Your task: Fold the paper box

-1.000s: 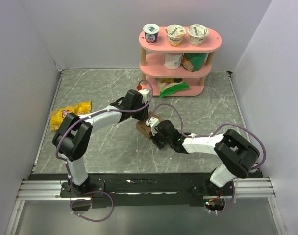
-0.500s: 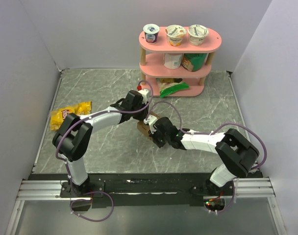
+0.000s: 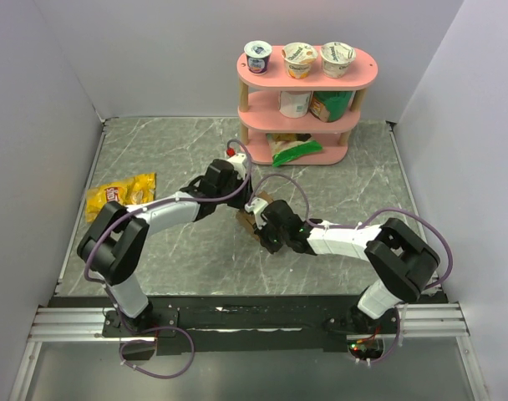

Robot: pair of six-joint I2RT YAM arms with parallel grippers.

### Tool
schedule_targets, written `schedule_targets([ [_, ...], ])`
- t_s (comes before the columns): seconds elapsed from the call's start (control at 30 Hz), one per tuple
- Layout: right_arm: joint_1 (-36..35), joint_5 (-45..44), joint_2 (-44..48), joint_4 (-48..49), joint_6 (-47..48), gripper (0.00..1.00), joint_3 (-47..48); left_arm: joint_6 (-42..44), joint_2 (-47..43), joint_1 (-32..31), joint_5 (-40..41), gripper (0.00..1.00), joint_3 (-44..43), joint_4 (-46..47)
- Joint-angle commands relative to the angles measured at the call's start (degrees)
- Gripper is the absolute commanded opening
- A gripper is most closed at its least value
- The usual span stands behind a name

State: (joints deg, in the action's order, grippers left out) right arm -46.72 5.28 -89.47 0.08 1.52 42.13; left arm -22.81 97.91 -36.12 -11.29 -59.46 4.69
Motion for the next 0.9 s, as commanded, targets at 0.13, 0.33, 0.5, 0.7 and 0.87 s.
schedule_targets([
  [0.13,0.7,-1.1,-1.9,8.2,-0.8,0.03,1.6,-5.2,-1.1,-5.4,-5.3,0.33,2.9,-1.0],
  [0.33,0.8,-3.2,-1.0,11.2,-1.4,0.09,0.1,-4.8,-0.9,-7.9,0.0,0.33,2.3,-2.8],
  [0.5,0.8,-3.2,2.5,10.7,-1.3,0.51,-1.6,-1.9,0.9,-7.3,5.9,0.33,0.7,-7.3],
  [0.7,0.2,-1.6,10.4,8.5,-0.2,0.99,-6.4,-0.2,1.8,-5.4,5.4,0.34,-0.3,-7.8],
  [0.87,-0.2,-0.6,20.0,2.0,-3.0,1.0,-8.1,0.4,1.6,-5.1,5.4,0.33,-1.4,-8.2],
])
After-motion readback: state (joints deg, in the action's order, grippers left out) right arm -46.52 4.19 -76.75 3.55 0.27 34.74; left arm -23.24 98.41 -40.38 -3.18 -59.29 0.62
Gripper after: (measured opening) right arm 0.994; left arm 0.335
